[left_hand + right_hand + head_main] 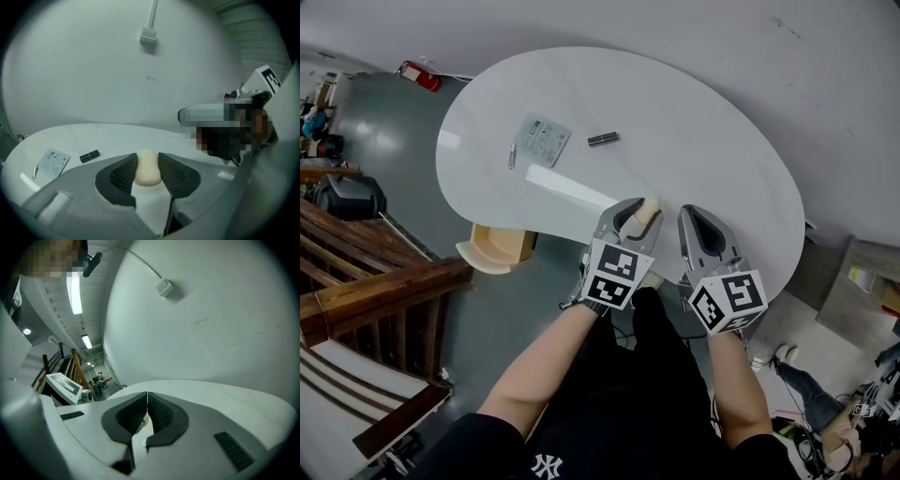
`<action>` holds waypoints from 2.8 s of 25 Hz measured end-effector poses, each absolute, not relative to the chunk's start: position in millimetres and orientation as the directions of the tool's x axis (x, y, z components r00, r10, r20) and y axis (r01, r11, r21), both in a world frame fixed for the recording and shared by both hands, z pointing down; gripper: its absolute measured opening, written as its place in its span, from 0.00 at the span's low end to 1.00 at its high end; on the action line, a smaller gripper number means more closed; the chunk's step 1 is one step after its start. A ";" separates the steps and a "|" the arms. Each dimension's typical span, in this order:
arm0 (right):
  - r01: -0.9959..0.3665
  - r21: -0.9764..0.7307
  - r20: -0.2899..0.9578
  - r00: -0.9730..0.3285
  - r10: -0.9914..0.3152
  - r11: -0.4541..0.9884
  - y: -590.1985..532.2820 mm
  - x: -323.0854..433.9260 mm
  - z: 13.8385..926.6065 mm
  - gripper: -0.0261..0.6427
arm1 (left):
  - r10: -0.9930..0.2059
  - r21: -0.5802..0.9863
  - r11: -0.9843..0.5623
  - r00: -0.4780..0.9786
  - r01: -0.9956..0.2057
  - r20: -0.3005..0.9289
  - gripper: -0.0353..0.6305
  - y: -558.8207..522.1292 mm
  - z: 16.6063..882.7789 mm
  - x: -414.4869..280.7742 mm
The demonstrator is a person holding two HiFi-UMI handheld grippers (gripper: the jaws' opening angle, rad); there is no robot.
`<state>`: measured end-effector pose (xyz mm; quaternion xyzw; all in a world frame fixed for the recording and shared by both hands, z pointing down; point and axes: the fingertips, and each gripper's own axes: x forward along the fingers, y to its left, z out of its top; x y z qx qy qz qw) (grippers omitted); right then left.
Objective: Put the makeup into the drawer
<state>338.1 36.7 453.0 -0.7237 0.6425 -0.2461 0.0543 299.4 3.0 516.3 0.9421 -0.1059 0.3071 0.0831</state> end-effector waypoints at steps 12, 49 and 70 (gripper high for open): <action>-0.934 -0.352 0.218 -0.017 -0.976 -0.063 -8.3 281.7 396.9 0.06 | -0.259 0.087 -0.938 0.842 -0.337 0.474 0.28 -39.8 430.9 235.5; -0.898 -0.346 0.232 -0.363 -0.902 0.272 -194.5 -12.5 411.8 0.06 | -0.538 0.103 -0.759 0.708 -0.643 0.458 0.28 -197.2 441.9 -64.6; -0.853 -0.386 0.302 -0.477 -0.825 0.352 -246.1 -106.3 535.4 0.06 | -0.540 0.129 -0.680 0.612 -0.722 0.577 0.28 -234.3 587.3 -156.7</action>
